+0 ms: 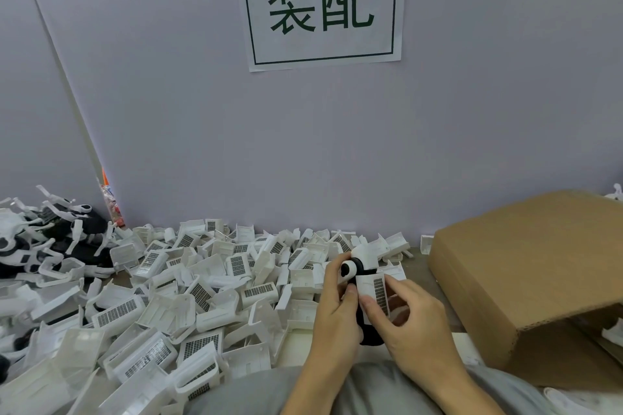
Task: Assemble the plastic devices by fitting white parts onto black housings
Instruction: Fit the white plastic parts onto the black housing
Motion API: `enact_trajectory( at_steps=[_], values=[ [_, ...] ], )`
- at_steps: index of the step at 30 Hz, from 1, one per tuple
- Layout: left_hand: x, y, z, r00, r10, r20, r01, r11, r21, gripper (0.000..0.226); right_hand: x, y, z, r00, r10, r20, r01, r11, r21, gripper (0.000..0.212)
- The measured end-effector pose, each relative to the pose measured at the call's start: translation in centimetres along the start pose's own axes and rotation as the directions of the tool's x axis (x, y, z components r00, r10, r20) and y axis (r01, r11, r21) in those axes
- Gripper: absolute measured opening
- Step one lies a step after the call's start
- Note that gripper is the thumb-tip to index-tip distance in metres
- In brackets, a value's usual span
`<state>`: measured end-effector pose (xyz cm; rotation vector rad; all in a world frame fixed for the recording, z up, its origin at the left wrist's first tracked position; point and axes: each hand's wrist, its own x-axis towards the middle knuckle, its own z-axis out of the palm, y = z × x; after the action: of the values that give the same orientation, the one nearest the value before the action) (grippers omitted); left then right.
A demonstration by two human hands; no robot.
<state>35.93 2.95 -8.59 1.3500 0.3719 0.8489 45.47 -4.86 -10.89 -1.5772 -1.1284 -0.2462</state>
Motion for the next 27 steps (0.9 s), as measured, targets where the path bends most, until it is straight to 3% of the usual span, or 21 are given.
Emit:
enact_trajectory(
  at_steps=[6,10,18,22,27],
  values=[
    [-0.3,0.2,0.0,1.000,-0.002,0.005,0.002,1.000,-0.020,0.045,0.0,-0.3,-0.1,0.999,-0.015,-0.030,0.014,1.000,-0.024,0.012],
    [-0.3,0.0,-0.1,0.999,0.032,0.006,-0.032,0.999,-0.025,0.034,0.0,-0.7,-0.2,1.000,0.000,0.029,-0.001,1.000,0.026,0.017],
    [0.0,-0.6,-0.3,0.995,0.087,-0.049,-0.086,0.996,0.030,0.038,0.0,-0.5,-0.2,0.990,0.104,0.100,-0.117,0.984,0.133,0.030],
    [0.0,-0.8,-0.4,0.994,0.103,-0.035,-0.100,0.992,0.073,0.039,0.2,-0.3,-0.5,0.953,0.234,0.192,-0.284,0.910,0.302,0.014],
    [0.0,-0.8,-0.5,0.996,0.081,0.024,-0.082,0.995,0.059,0.044,0.4,-0.7,-1.2,0.892,0.335,0.305,-0.449,0.746,0.493,0.024]
  ],
)
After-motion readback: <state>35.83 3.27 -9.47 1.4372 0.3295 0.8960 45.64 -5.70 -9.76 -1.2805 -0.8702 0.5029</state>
